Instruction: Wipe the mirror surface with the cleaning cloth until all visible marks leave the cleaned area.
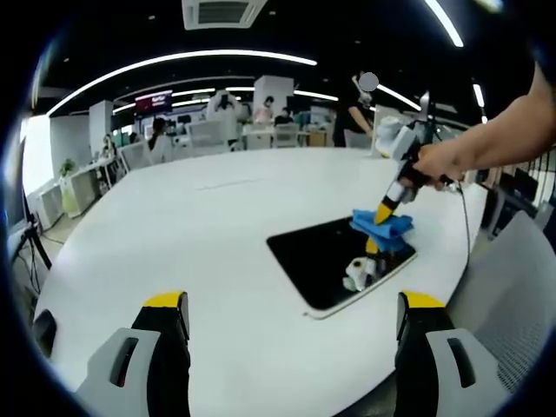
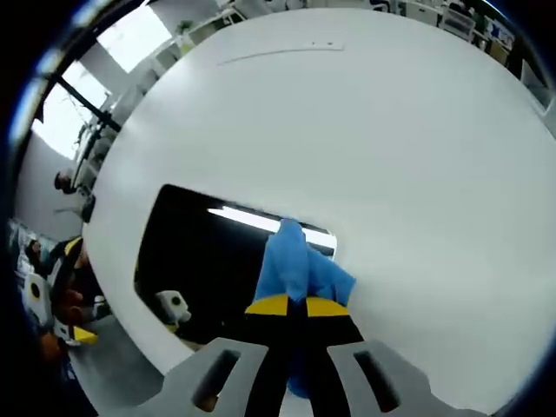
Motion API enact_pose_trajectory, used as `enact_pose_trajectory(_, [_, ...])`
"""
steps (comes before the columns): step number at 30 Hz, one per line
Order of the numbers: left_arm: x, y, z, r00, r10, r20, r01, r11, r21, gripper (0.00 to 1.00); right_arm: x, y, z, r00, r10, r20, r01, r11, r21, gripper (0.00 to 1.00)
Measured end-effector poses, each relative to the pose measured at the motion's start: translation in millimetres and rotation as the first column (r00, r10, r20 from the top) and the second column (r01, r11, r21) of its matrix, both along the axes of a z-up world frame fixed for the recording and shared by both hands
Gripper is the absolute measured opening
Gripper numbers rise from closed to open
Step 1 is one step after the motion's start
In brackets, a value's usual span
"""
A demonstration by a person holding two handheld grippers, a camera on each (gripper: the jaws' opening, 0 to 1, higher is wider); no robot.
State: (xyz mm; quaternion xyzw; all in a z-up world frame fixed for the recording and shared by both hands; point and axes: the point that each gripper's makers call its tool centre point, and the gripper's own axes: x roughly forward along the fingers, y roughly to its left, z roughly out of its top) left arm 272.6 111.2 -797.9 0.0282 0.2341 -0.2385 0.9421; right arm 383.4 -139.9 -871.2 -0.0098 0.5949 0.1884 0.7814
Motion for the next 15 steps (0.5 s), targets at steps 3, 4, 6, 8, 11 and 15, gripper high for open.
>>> enact_pose_trajectory(3, [0.4, 0, -0.3, 1.000, 0.000, 0.000, 0.000, 1.000, -0.001, 1.00, 7, 0, 1.1, 1.000, -0.004, 0.002, 0.004, 1.000, -0.001, 0.00])
enact_pose_trajectory(4, [0.6, 1, -0.6, 1.000, 0.000, 0.000, 0.000, 1.000, 0.000, 1.00, 11, 0, 1.2, 1.000, -0.004, 0.002, 0.004, 1.000, -0.001, 0.00])
enact_pose_trajectory(6, [1.2, 2, -1.6, 1.000, 0.000, -0.001, 0.000, 1.000, 0.000, 1.00, 17, 0, 0.5, 1.000, -0.009, 0.003, 0.009, 1.000, -0.001, 0.00])
enact_pose_trajectory(8, [1.2, 2, -1.5, 1.000, 0.002, -0.002, -0.002, 1.000, 0.001, 1.00, 22, 0, 1.0, 1.000, -0.009, 0.004, 0.009, 1.000, -0.002, 0.00])
enact_pose_trajectory(11, [1.2, 1, -0.5, 1.000, 0.003, -0.002, -0.003, 1.000, 0.001, 1.00, 26, 0, 2.2, 1.000, -0.009, 0.004, 0.009, 1.000, -0.005, 0.00])
enact_pose_trajectory(15, [1.2, 2, -0.1, 1.000, 0.005, -0.003, -0.005, 1.000, 0.002, 1.00, 28, 1, 5.3, 1.000, -0.014, 0.009, 0.014, 1.000, -0.002, 0.00])
